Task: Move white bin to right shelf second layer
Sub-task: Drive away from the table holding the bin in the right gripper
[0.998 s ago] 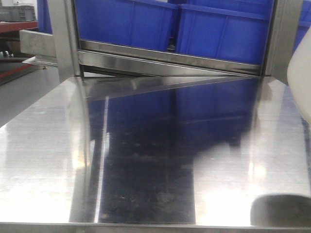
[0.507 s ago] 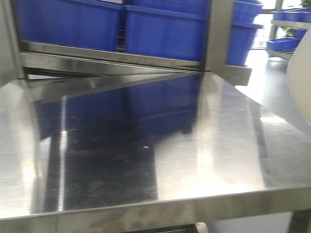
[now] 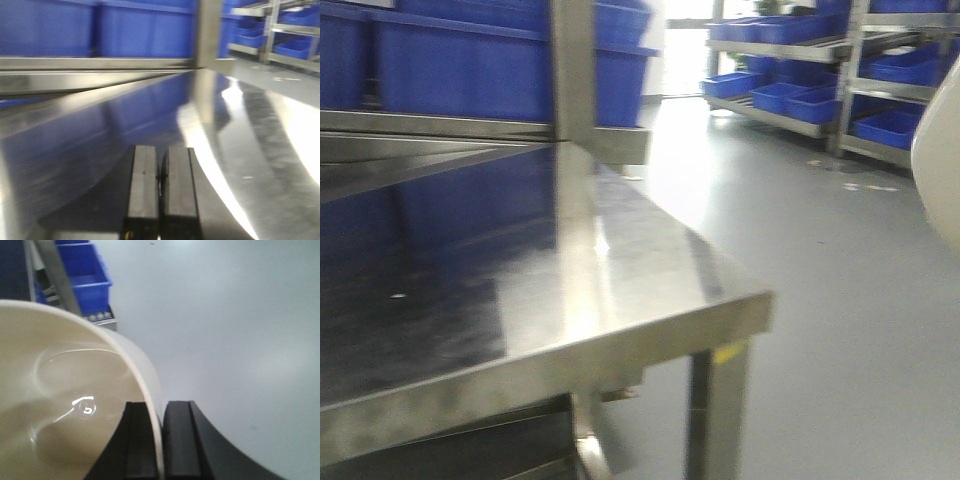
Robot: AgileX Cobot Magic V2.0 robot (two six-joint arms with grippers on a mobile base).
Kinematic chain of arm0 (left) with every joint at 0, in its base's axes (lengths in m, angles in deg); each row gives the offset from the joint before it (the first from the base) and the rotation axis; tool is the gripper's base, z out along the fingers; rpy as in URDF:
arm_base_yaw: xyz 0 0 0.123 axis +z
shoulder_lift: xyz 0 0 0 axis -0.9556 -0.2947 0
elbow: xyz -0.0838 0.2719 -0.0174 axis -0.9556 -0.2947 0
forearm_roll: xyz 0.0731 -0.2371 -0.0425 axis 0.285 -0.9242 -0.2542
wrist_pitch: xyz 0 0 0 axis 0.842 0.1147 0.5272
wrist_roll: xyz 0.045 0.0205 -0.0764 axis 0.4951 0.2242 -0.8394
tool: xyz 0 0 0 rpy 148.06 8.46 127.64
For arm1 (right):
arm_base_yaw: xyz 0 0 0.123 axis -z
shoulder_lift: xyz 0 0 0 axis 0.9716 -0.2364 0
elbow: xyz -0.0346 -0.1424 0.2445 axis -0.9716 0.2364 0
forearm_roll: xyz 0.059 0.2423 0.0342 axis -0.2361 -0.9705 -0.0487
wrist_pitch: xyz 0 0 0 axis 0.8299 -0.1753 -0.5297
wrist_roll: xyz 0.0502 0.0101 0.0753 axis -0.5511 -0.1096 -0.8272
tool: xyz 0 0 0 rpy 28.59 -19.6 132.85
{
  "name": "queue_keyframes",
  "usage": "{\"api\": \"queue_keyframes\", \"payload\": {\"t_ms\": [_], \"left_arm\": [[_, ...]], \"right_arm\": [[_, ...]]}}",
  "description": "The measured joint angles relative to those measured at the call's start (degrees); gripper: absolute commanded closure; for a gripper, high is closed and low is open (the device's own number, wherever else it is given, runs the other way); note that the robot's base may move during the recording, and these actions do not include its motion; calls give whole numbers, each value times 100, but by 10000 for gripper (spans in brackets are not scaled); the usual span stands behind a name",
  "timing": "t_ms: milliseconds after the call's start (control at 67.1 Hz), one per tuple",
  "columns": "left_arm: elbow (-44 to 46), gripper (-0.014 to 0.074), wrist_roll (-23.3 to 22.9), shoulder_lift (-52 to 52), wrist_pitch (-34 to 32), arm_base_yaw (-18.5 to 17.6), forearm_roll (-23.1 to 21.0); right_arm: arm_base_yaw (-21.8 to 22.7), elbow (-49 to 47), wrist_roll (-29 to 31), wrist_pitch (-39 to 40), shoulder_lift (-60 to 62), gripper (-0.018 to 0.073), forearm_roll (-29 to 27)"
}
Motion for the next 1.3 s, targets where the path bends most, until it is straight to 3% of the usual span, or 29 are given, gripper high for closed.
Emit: {"api": "queue_keyframes", "payload": {"t_ms": [1296], "left_arm": [[0, 512, 0, 0, 0, 0, 0]], "right_arm": [[0, 0, 0, 0, 0, 472, 0]]}}
